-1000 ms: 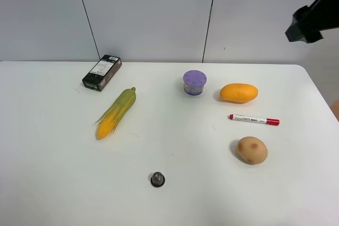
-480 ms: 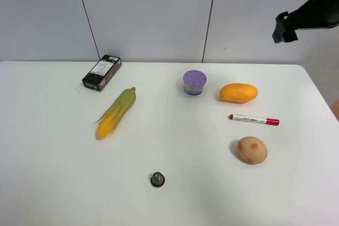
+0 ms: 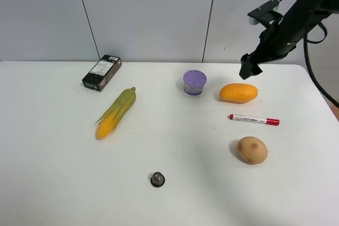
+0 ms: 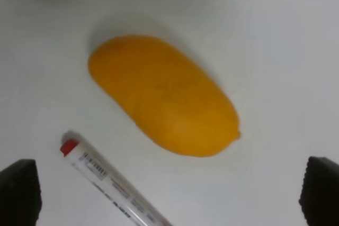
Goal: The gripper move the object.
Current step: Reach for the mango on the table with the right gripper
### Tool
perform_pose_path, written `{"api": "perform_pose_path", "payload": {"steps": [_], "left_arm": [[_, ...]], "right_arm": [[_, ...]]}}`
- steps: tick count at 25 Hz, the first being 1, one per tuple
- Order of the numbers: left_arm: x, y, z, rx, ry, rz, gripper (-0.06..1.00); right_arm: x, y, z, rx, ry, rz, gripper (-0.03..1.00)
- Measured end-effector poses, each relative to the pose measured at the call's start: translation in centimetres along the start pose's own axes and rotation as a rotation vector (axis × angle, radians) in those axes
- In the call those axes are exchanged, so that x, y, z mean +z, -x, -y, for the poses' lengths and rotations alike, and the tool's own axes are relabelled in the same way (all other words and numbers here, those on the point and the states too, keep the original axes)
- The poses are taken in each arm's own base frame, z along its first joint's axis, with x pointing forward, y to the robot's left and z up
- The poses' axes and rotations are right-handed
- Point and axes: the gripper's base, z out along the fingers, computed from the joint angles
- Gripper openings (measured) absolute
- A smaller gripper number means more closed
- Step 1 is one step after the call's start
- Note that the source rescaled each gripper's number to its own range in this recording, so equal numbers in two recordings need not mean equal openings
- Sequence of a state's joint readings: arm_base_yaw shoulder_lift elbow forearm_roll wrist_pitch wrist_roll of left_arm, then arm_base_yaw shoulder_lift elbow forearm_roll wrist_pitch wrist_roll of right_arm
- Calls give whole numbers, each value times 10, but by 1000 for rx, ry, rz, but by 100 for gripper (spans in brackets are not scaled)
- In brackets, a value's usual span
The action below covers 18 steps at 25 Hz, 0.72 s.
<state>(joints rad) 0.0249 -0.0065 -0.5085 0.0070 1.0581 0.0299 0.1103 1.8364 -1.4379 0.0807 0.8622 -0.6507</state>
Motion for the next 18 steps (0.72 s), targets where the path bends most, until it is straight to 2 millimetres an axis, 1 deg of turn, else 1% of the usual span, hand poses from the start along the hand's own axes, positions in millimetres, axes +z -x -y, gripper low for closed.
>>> {"api": "perform_pose_path", "payload": {"steps": [4, 7, 11, 12, 15, 18], "left_arm": [[0, 0, 0, 0, 0, 0, 100], [0, 0, 0, 0, 0, 0, 100], [0, 0, 0, 0, 0, 0, 100], [0, 0, 0, 0, 0, 0, 100], [0, 0, 0, 0, 0, 0, 100], [0, 0, 0, 0, 0, 0, 100]], "right_arm": [[15, 1, 5, -182, 40, -64, 100], [27, 5, 12, -258, 47, -101, 100], [47, 13, 22, -292, 39, -123, 100], [47, 13, 22, -292, 39, -123, 100], [69, 17, 26, -307, 56, -135, 100], [89, 19, 24, -310, 107, -122, 100]]}}
